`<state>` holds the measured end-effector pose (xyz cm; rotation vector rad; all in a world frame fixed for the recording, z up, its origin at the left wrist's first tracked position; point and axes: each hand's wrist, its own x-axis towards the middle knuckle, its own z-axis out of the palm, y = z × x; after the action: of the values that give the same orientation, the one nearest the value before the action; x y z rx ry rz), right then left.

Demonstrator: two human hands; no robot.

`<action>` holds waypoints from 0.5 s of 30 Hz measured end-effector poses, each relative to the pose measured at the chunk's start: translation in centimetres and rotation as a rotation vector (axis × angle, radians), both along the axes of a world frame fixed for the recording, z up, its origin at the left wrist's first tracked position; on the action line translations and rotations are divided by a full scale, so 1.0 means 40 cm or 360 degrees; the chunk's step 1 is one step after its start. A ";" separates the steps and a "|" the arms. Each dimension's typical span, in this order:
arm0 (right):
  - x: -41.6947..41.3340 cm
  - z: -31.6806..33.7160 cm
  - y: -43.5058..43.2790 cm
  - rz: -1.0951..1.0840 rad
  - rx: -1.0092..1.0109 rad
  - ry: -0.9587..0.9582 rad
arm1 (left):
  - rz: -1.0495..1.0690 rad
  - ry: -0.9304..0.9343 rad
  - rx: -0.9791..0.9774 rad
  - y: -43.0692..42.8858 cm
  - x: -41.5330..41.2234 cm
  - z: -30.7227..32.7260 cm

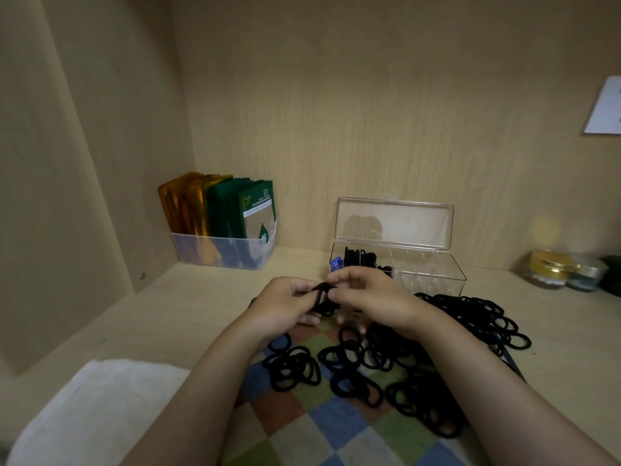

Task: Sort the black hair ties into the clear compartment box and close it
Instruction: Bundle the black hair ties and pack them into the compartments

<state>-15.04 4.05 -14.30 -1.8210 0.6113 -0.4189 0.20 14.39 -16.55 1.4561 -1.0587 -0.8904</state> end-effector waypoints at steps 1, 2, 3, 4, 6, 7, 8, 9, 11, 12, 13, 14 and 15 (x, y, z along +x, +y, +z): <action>-0.005 0.003 0.000 0.0058 0.0141 -0.0013 | 0.0039 -0.0013 -0.0017 0.001 -0.001 0.001; -0.009 0.006 0.003 0.0111 0.0255 -0.0012 | 0.0077 -0.0052 -0.0037 0.002 -0.003 0.002; -0.011 0.007 0.006 0.0147 0.0323 0.0001 | 0.0112 -0.0113 -0.0056 0.002 -0.005 0.001; -0.011 0.010 0.011 0.0164 0.0331 0.0025 | 0.0132 -0.0177 -0.0075 0.003 -0.008 0.001; -0.007 0.010 0.017 0.0148 0.0237 0.0072 | 0.0142 -0.0226 -0.0097 0.003 -0.012 0.000; -0.005 0.008 0.017 0.0120 0.0197 0.0081 | 0.0142 -0.0199 -0.0102 0.003 -0.013 0.001; -0.004 0.007 0.015 0.0093 0.0177 0.0081 | 0.0134 -0.0163 -0.0100 0.004 -0.012 0.003; -0.004 0.006 0.013 0.0073 0.0179 0.0082 | 0.0120 -0.0124 -0.0093 0.006 -0.012 0.005; -0.008 0.009 0.008 0.0068 0.0243 0.0076 | 0.0091 -0.0022 -0.0078 0.010 -0.014 0.010; -0.010 0.010 0.006 0.0062 0.0289 0.0061 | 0.0083 0.0045 -0.0083 0.011 -0.014 0.011; -0.011 0.011 0.004 0.0047 0.0340 0.0039 | 0.0078 0.0113 -0.0093 0.012 -0.015 0.011; -0.012 0.010 0.001 0.0030 0.0395 0.0009 | 0.0077 0.0178 -0.0107 0.013 -0.016 0.012; -0.012 0.010 -0.001 0.0013 0.0446 -0.0024 | 0.0081 0.0243 -0.0122 0.011 -0.018 0.012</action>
<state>-15.54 4.00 -13.90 -1.5516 0.6194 -0.3239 -0.51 14.84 -16.06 1.3240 -0.9288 -0.8999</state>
